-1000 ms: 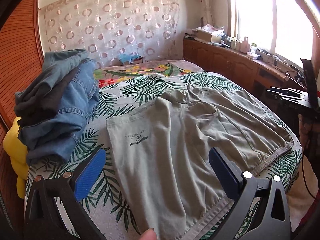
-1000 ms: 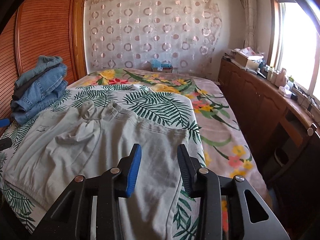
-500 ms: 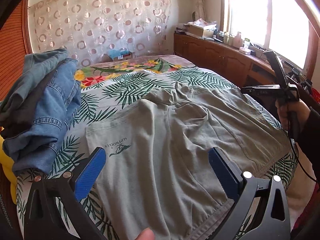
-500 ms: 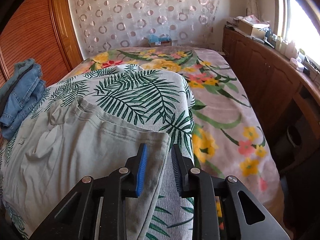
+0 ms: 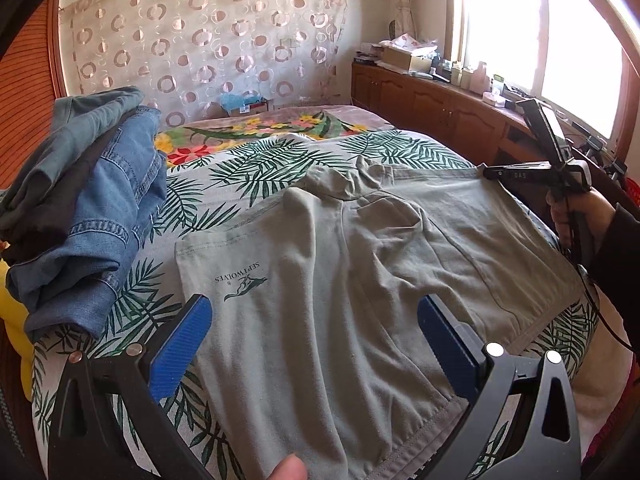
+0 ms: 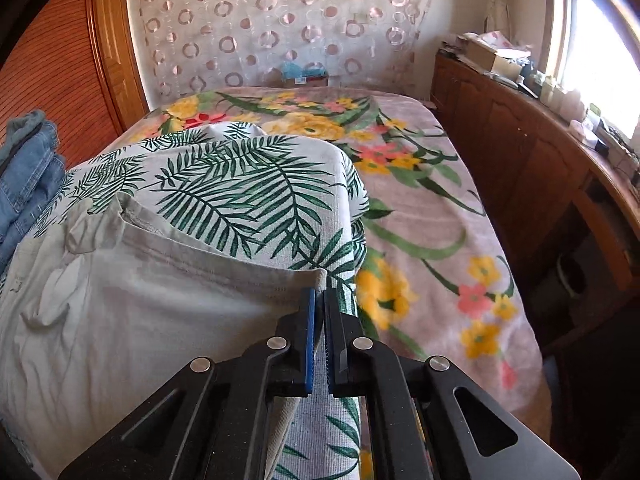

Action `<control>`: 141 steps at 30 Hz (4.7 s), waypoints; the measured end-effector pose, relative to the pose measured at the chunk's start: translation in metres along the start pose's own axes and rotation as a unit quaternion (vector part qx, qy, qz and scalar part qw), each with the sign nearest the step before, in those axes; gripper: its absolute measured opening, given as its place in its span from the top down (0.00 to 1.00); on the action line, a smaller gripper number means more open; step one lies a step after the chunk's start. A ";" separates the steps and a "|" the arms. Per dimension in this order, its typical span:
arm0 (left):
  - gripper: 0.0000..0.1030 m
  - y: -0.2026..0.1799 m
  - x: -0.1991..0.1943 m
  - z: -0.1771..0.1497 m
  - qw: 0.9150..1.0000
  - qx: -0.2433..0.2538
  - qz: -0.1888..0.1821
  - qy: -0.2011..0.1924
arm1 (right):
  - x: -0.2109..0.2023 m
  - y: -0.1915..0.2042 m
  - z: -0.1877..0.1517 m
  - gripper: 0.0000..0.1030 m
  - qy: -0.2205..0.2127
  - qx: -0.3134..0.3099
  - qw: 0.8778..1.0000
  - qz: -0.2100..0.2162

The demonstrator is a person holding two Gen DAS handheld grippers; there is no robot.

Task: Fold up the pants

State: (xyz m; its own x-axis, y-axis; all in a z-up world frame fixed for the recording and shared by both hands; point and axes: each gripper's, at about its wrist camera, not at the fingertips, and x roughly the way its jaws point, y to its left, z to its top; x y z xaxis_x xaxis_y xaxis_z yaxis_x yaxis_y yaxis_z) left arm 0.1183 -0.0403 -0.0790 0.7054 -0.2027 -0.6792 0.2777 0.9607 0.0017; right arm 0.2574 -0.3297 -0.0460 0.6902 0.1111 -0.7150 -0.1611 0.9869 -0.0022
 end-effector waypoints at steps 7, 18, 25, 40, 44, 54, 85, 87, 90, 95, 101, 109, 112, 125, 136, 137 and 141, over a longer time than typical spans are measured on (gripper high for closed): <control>0.00 0.005 -0.001 -0.006 1.000 -0.007 0.001 0.002 | -0.005 0.008 0.006 0.95 -0.015 -0.001 1.000 -0.018; 0.00 0.018 -0.012 -0.018 1.000 -0.025 0.007 0.004 | -0.069 0.039 -0.061 0.76 -0.017 -0.035 0.999 0.026; 0.00 0.026 -0.015 -0.030 0.999 -0.034 0.014 0.013 | -0.098 0.038 -0.099 0.65 -0.021 -0.020 1.000 0.005; 0.00 0.031 -0.013 -0.040 0.999 -0.035 0.021 0.023 | -0.116 0.029 -0.119 0.94 -0.002 -0.017 1.000 0.015; 0.00 0.042 -0.015 -0.041 0.998 -0.047 0.027 0.022 | -0.125 0.034 -0.119 0.94 -0.020 -0.007 1.000 0.012; 0.00 0.051 -0.023 -0.066 0.997 -0.053 0.022 0.045 | -0.143 0.063 -0.128 0.79 -0.059 -0.009 0.997 0.051; 0.93 0.028 -0.037 -0.085 0.998 -0.023 -0.032 0.049 | -0.130 0.105 -0.147 0.62 -0.044 -0.034 0.992 0.115; 0.94 0.027 -0.038 -0.083 0.998 -0.020 -0.035 0.045 | -0.127 0.106 -0.146 0.60 -0.042 -0.032 0.992 0.115; 0.95 0.023 -0.040 -0.075 0.998 -0.014 -0.038 0.037 | -0.126 0.107 -0.146 0.60 -0.039 -0.028 0.992 0.114; 0.96 0.010 -0.046 -0.056 0.999 0.003 -0.049 0.019 | -0.127 0.107 -0.147 0.59 -0.040 -0.023 0.992 0.113; 0.97 -0.015 -0.048 -0.038 0.997 0.029 -0.071 0.008 | -0.129 0.104 -0.150 0.59 -0.042 -0.018 0.993 0.110; 0.97 -0.046 -0.042 -0.005 0.993 0.069 -0.096 -0.001 | -0.131 0.095 -0.155 0.59 -0.048 -0.002 0.993 0.105; 0.97 -0.059 -0.040 0.009 0.991 0.079 -0.109 -0.005 | -0.132 0.091 -0.157 0.59 -0.050 0.002 0.993 0.105; 0.97 -0.119 -0.020 0.048 0.982 0.117 -0.147 -0.003 | -0.139 0.080 -0.164 0.58 -0.058 0.025 0.994 0.094; 0.59 -0.085 -0.019 0.040 0.991 0.081 -0.108 0.015 | -0.134 0.096 -0.158 0.58 -0.064 0.021 0.992 0.109; 0.55 -0.082 -0.019 0.038 0.991 0.078 -0.106 0.014 | -0.134 0.099 -0.157 0.58 -0.065 0.018 0.991 0.112; 0.32 -0.066 -0.017 0.025 0.993 0.066 -0.092 0.023 | -0.129 0.116 -0.155 0.58 -0.064 0.005 0.990 0.127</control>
State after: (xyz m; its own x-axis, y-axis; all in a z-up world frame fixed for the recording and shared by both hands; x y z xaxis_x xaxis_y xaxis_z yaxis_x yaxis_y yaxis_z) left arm 0.1049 -0.1050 -0.0492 0.6060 -0.3602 -0.7092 0.4833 0.8749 -0.0313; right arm 0.0406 -0.2472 -0.0621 0.7116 0.3691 -0.5979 -0.3347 0.9262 0.1735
